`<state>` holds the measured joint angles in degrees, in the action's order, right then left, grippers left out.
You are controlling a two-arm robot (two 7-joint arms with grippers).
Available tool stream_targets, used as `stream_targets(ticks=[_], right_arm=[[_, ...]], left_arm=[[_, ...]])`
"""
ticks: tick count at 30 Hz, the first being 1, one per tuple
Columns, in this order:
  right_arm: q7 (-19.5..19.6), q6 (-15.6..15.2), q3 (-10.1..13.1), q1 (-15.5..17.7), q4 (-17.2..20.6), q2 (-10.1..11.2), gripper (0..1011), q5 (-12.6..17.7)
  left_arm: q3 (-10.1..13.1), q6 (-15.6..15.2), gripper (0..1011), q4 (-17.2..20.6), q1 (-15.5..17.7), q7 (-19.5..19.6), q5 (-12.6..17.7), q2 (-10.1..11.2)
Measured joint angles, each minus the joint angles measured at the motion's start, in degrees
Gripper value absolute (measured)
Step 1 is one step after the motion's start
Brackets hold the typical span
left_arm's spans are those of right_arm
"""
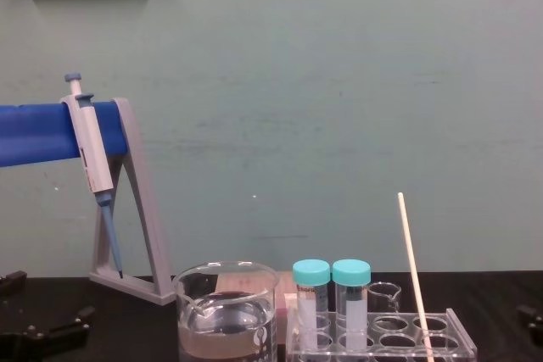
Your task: Hold the thermometer with one hand and immerse one end into the beaker, then reinsert it into the test tube rack.
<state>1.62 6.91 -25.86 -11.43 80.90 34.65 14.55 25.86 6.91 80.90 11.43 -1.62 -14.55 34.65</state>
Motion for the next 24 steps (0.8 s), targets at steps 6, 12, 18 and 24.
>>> stream_targets(ticks=[6,12,18,24], right_arm=[[0.0,0.0,0.0,0.0,0.0,0.0,1002,0.0],[-0.78,-1.36,0.85,0.06,1.53,0.03,1003,0.6],[-2.78,-6.91,3.76,2.65,8.89,1.67,1003,4.18],[-6.71,-15.17,9.58,5.85,16.34,2.9,1003,14.05]], left_arm=[[0.0,0.0,1004,0.0,0.0,0.0,0.0,0.0],[0.0,0.0,1004,0.0,0.01,0.0,0.0,0.0],[0.0,0.0,1004,0.0,0.0,0.0,0.0,0.0],[0.0,0.0,1004,0.0,0.0,0.0,0.0,0.0]])
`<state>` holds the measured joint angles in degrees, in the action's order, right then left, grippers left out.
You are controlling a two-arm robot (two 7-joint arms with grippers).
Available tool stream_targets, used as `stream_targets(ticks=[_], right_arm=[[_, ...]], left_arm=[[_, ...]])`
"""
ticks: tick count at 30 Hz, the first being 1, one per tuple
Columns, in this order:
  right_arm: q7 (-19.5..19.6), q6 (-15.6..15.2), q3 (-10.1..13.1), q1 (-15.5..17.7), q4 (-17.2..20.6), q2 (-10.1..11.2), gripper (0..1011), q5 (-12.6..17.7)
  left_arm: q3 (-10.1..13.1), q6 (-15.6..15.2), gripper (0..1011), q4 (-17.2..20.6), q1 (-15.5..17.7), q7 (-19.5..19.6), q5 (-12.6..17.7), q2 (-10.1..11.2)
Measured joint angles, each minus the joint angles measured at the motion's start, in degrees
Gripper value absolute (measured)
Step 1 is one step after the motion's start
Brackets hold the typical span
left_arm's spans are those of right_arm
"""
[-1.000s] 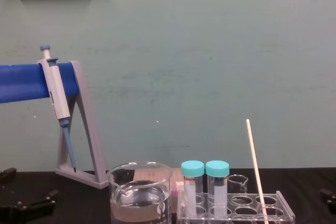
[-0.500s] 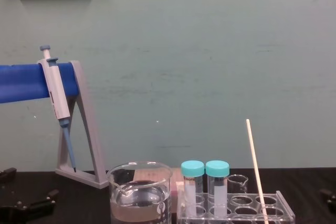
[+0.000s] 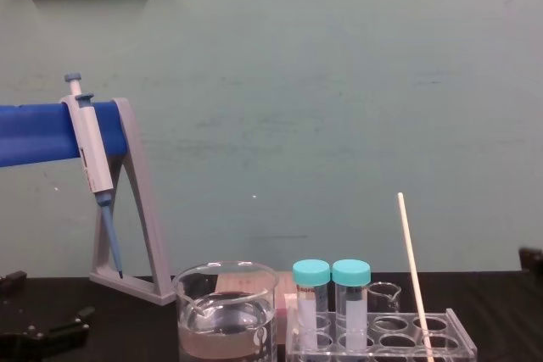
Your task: Hold the thermometer with one hand and immerse one end into the beaker, then reinsert it into the test tube rack.
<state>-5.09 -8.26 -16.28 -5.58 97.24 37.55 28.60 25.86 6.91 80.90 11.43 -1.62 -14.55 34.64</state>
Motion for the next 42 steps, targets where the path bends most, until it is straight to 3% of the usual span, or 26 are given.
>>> stream_targets(ticks=[2,5,6,8,9,10,13,16,22,29,36,42], right_arm=[[-1.51,-1.86,1.66,0.5,1.29,0.03,1003,3.08],[-5.17,-5.76,4.91,0.92,2.55,-0.4,1003,10.1],[-7.16,-8.17,6.56,0.57,2.64,-0.84,1003,13.95],[-9.03,-10.66,7.46,-0.24,2.27,-1.0,1003,17.76],[-10.82,-13.36,7.97,-1.49,1.37,-1.04,1003,21.22],[-10.82,-13.36,7.97,-1.49,1.37,-1.04,1003,21.22],[-14.24,-19.41,7.33,-5.56,-2.01,-0.88,1003,26.76],[-16.72,-23.35,5.48,-9.65,-5.84,-0.77,1003,29.09],[-19.9,-27.34,1.11,-17.05,-13.46,-1.63,1003,30.04],[-22.62,-28.78,-5.45,-25.44,-21.6,-3.47,1003,27.34],[-23.29,-28.17,-9.96,-29.99,-26.14,-5.25,1003,24.66],[-22.96,-26.63,-12.23,-32.04,-29.17,-6.84,1003,23.55]], left_arm=[[0.0,0.0,1004,0.0,0.0,0.0,0.0,0.0],[0.0,0.0,1004,0.0,0.0,0.0,0.0,0.0],[0.0,0.0,1004,0.0,0.0,0.0,0.0,0.0],[0.0,0.0,1004,0.0,0.0,0.0,0.0,0.0],[0.0,0.0,1004,0.0,0.0,0.0,0.0,0.0],[0.0,0.0,1003,0.0,0.0,0.0,0.0,0.0],[0.0,0.0,1004,0.0,0.0,0.0,0.0,0.0],[0.0,0.0,1004,0.0,0.01,0.0,0.0,0.0],[0.0,0.0,1004,0.0,0.0,0.0,0.0,0.0],[0.0,0.0,1004,0.0,0.0,0.0,0.0,0.0],[0.0,0.0,1004,0.0,0.0,0.0,0.0,0.0],[0.0,0.0,1004,0.0,0.0,0.0,0.0,0.0]])
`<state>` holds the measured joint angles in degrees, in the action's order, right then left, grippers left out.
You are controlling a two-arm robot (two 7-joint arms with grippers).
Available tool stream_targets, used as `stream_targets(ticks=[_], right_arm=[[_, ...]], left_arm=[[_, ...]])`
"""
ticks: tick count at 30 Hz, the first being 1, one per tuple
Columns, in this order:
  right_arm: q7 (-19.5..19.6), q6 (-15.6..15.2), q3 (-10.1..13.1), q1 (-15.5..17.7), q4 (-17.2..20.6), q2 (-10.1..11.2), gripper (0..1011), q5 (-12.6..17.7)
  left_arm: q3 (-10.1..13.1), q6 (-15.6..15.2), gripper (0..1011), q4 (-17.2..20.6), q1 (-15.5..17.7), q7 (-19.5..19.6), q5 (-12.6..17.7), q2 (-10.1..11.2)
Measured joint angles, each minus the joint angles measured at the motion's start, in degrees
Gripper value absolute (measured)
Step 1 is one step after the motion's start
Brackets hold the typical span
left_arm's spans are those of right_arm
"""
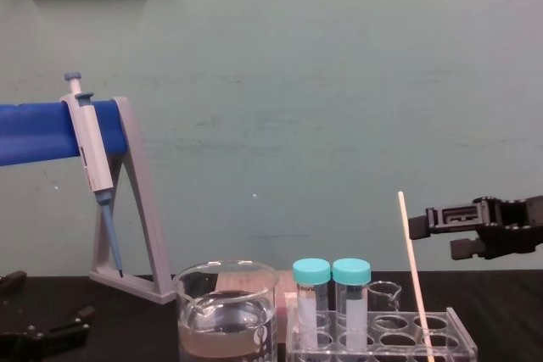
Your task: Hold the thermometer with one hand and immerse one end into the beaker, then reinsert it into the test tube rack.
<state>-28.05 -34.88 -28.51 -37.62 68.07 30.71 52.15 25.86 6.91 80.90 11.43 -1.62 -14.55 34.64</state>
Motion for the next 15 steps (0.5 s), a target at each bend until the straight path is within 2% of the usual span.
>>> stream_targets(ticks=[15], right_arm=[[-0.19,1.57,-4.59,-4.83,-6.22,-3.11,1003,-0.98]], left_arm=[[0.0,0.0,1004,0.0,0.0,0.0,0.0,0.0]])
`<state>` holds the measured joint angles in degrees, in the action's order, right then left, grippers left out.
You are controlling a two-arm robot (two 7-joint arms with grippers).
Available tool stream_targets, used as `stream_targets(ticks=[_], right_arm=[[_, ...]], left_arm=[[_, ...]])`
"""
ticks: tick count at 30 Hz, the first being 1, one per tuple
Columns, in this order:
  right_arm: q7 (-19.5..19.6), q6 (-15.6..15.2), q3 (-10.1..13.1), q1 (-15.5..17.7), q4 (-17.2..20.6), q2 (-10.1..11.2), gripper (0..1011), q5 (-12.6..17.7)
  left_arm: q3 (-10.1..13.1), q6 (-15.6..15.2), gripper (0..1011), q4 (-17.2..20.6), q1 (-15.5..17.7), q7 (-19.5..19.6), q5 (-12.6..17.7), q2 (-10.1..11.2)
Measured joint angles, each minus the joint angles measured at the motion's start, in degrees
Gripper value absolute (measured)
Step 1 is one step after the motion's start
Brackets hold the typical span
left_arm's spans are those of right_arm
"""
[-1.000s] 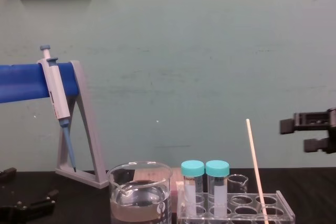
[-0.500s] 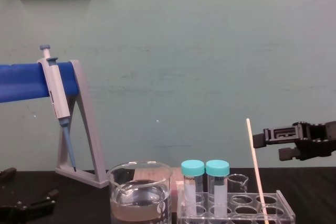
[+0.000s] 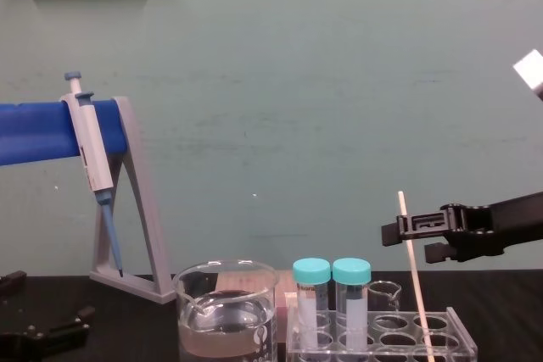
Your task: Hold the thermometer with one hand and immerse one end into the beaker, then reinsert it into the test tube rack.
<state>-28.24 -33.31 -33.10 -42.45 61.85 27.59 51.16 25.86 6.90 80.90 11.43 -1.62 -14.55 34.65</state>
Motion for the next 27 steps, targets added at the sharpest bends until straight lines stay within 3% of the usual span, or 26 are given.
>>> stream_targets(ticks=[17,23,27], right_arm=[[-0.6,1.51,-2.53,-2.78,-3.8,-1.89,990,-0.63],[-0.64,1.63,-2.57,-2.92,-3.95,-2.0,869,-0.66],[-0.67,1.61,-2.53,-3.0,-4.14,-2.03,735,-0.55]], left_arm=[[0.0,0.0,1004,0.0,0.0,0.0,0.0,0.0],[0.0,0.0,1004,0.0,0.0,0.0,0.0,0.0],[0.0,0.0,1004,0.0,0.0,0.0,0.0,0.0]])
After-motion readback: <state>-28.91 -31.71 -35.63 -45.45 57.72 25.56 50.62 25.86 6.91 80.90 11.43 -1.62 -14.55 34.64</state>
